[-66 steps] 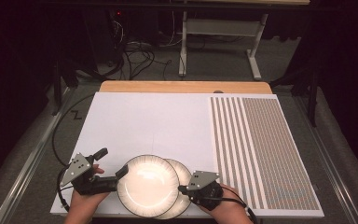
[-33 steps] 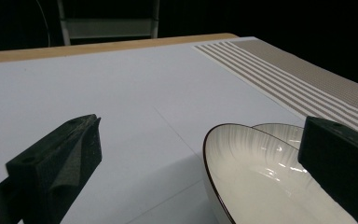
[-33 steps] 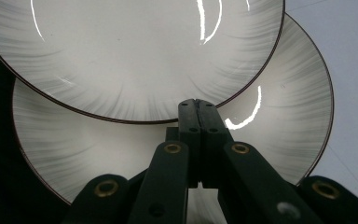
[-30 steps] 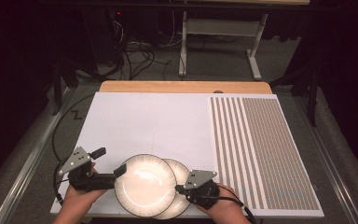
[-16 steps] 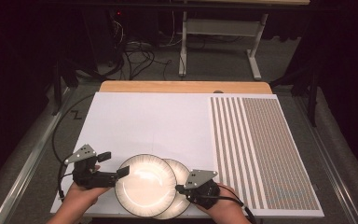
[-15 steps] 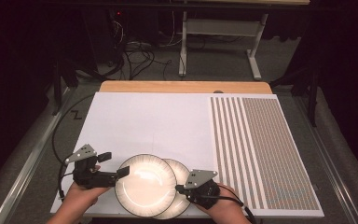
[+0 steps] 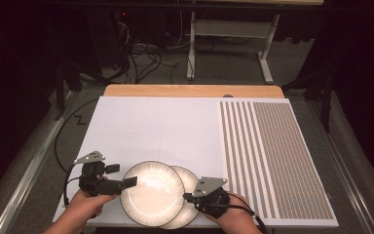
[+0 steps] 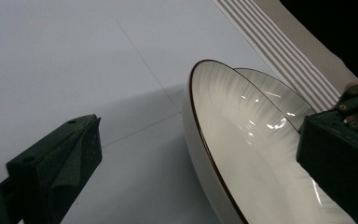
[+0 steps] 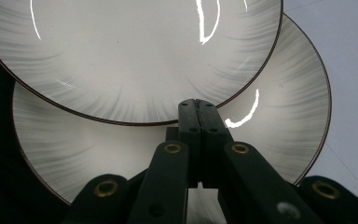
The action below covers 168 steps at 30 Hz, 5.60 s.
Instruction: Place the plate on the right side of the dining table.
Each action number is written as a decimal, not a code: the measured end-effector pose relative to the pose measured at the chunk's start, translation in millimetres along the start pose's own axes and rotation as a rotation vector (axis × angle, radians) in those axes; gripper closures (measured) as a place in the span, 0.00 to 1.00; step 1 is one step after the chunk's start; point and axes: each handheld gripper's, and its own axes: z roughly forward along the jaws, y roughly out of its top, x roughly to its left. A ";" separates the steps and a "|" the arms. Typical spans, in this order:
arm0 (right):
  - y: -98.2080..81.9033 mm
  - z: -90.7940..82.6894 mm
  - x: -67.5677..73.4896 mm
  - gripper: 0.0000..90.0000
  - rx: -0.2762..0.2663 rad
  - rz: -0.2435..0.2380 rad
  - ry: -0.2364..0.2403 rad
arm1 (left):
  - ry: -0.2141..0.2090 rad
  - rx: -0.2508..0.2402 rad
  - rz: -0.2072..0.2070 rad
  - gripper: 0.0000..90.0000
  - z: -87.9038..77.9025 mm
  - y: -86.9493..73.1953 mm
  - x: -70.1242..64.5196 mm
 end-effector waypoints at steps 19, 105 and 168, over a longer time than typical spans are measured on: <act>0.3 0.0 0.5 1.00 0.002 0.000 -0.003 | -0.059 0.166 -0.105 0.05 11.9 -1.3 -2.4; -9.6 -21.7 -17.2 0.85 -0.115 0.108 -0.082 | -0.144 0.199 -0.224 0.87 0.4 8.3 5.3; -45.6 -75.2 -46.8 0.01 -0.296 0.214 -0.315 | -0.010 -0.257 0.164 0.88 -11.7 -1.5 4.6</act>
